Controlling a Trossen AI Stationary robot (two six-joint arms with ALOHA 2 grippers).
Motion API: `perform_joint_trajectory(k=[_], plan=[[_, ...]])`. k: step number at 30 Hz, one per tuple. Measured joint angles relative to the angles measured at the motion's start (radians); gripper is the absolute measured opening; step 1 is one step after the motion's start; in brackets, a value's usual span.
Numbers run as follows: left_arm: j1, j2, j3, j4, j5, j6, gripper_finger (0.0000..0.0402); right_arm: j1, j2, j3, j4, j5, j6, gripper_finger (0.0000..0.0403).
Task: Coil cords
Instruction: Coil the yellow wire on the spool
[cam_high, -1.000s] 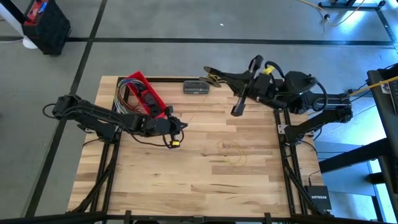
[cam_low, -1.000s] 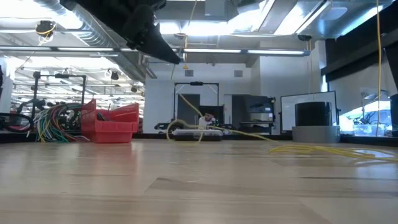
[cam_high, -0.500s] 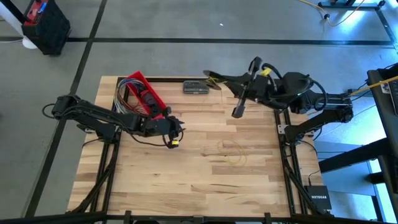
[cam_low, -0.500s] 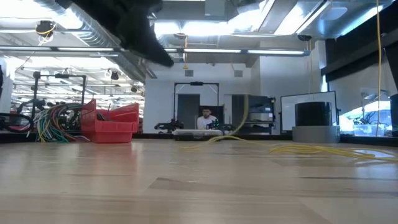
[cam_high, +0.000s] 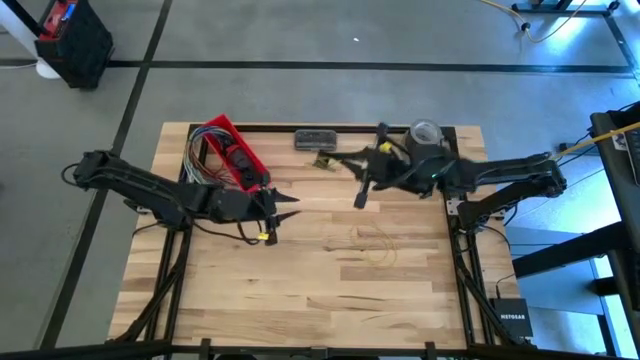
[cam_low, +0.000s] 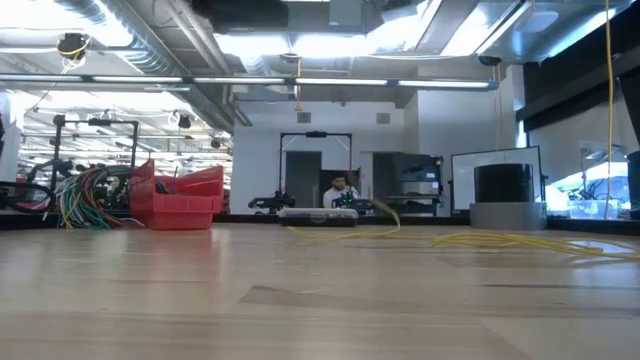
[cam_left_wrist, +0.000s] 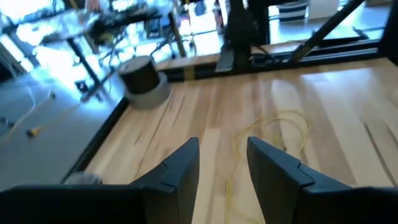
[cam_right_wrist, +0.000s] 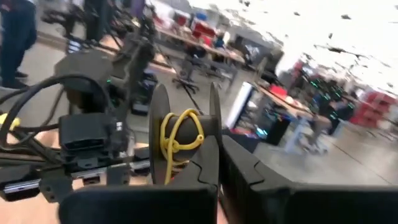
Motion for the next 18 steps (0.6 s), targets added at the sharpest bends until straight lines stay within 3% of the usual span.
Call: perform_joint_trajectory(k=[8,14,18], plan=[[-0.012,0.137,0.000,0.267,0.000,0.117,0.0129,0.001,0.005,-0.345,0.593,-0.159,-0.005,0.0005],[0.009,0.231,0.001,0.403,0.000,0.117,0.0129,0.001,0.006,-0.473,0.741,-0.231,0.049,0.0005],[0.025,0.284,0.001,0.473,0.043,0.102,0.0129,0.001,0.019,-0.485,0.796,-0.251,0.074,0.0005]])
